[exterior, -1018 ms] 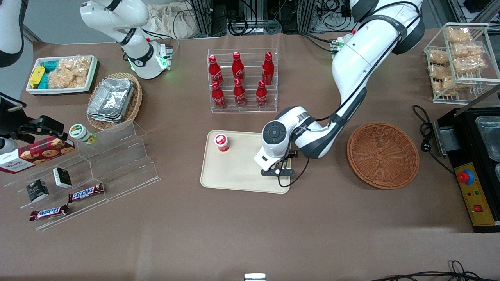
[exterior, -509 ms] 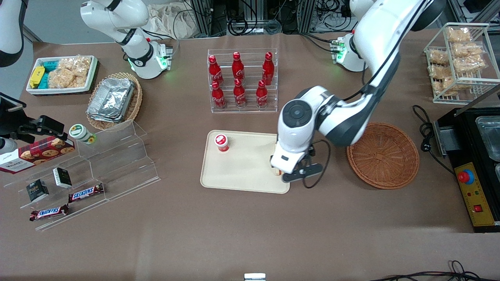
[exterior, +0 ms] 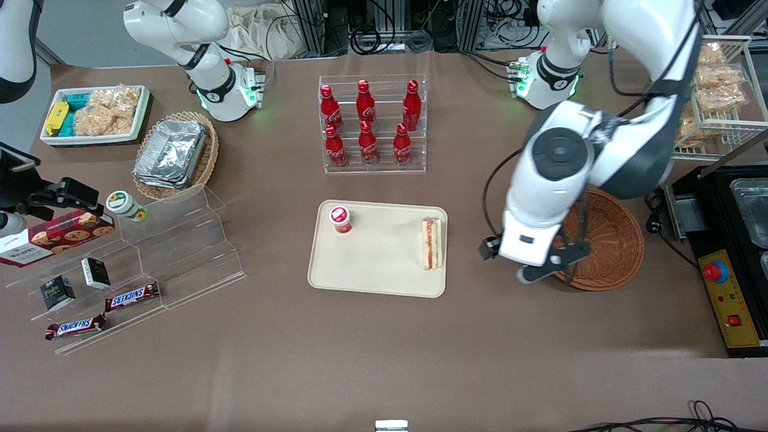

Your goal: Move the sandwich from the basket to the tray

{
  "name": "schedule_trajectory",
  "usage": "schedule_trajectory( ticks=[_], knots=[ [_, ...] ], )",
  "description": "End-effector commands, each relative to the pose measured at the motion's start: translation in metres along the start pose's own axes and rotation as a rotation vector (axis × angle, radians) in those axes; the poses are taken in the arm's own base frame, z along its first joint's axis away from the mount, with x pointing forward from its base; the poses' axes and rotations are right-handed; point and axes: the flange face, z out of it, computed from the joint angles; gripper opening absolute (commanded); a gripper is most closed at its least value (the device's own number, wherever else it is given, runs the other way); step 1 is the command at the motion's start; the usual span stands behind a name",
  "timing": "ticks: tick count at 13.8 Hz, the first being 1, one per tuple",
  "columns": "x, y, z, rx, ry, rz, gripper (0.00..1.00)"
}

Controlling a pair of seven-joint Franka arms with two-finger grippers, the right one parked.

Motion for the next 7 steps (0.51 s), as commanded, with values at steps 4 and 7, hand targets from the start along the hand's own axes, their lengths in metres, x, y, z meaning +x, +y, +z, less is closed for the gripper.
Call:
schedule_trajectory(
  ticks=[4, 7],
  knots=[
    [0.017, -0.122, -0.066, 0.01, -0.08, 0.18, 1.0],
    [0.023, -0.181, -0.078, -0.009, -0.085, 0.248, 1.0]
  ],
)
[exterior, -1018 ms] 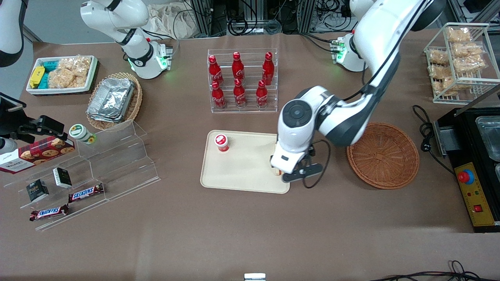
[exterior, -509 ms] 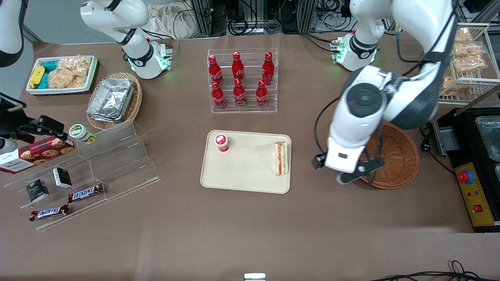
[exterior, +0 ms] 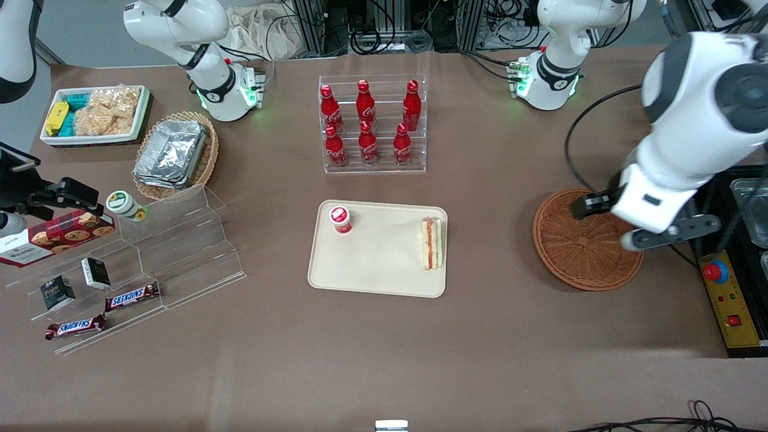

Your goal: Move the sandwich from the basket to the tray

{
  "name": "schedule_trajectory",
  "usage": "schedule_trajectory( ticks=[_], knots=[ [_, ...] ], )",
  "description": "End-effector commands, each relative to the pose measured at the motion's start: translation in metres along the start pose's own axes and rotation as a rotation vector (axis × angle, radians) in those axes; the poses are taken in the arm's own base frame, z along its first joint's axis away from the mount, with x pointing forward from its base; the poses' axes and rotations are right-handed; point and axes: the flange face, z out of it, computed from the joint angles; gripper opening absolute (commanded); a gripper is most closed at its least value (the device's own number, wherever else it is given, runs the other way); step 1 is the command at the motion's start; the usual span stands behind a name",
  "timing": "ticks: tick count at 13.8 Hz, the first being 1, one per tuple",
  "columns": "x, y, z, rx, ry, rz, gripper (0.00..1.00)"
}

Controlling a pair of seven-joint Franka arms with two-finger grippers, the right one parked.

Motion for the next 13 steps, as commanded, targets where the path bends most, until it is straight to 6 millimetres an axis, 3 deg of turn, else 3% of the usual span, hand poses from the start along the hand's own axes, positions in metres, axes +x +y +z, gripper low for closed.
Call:
schedule_trajectory(
  ticks=[1, 6, 13],
  knots=[
    [-0.025, -0.04, -0.013, -0.017, -0.008, 0.063, 1.0],
    [-0.047, -0.121, -0.047, -0.06, -0.021, 0.094, 1.0],
    [-0.045, -0.127, -0.066, -0.06, 0.002, 0.095, 1.0]
  ],
)
